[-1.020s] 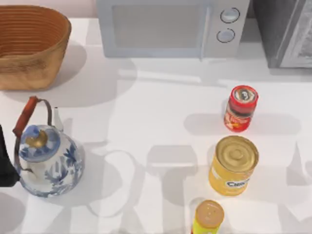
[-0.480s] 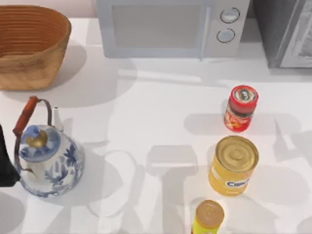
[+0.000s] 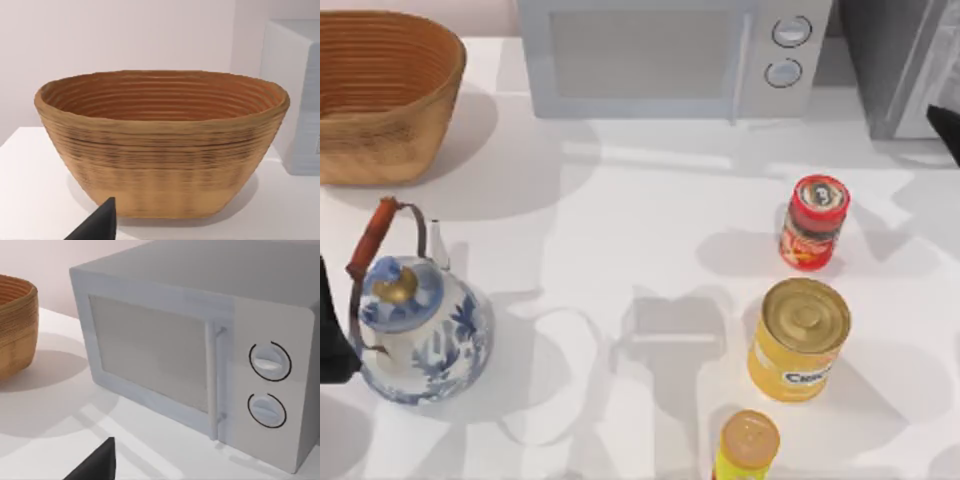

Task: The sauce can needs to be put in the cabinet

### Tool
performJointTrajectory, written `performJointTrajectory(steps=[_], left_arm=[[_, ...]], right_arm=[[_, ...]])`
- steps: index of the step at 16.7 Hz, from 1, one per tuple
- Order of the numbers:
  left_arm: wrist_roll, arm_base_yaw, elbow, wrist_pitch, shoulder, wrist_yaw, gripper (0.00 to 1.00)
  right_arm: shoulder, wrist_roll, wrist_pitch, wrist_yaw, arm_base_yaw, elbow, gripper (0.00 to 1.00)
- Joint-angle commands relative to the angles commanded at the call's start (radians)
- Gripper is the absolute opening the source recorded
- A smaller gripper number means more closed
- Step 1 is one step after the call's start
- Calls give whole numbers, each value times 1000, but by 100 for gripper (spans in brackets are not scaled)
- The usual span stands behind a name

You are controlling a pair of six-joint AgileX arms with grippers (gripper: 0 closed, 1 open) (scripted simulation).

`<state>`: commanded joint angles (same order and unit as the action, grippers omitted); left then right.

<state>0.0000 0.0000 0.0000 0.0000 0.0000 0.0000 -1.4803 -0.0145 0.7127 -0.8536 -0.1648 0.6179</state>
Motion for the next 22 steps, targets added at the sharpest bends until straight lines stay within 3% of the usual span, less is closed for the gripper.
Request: performJointTrajectory(steps=[7, 12, 17, 20, 21, 22], left_arm=[[0, 0, 0, 0, 0, 0, 100], [0, 0, 0, 0, 0, 0, 100], [0, 0, 0, 0, 0, 0, 100], [0, 0, 0, 0, 0, 0, 100], [0, 0, 0, 0, 0, 0, 100], [0, 0, 0, 0, 0, 0, 100]], right_arm=[[-674, -26, 343, -495, 24, 299, 100], [-972, -56, 518, -723, 39, 455, 100], [-1072, -75, 595, -807, 37, 523, 100], [-1072, -75, 595, -807, 37, 523, 100], [-1091, -70, 525, -730, 35, 578, 100], [-1091, -70, 526, -731, 36, 578, 100]])
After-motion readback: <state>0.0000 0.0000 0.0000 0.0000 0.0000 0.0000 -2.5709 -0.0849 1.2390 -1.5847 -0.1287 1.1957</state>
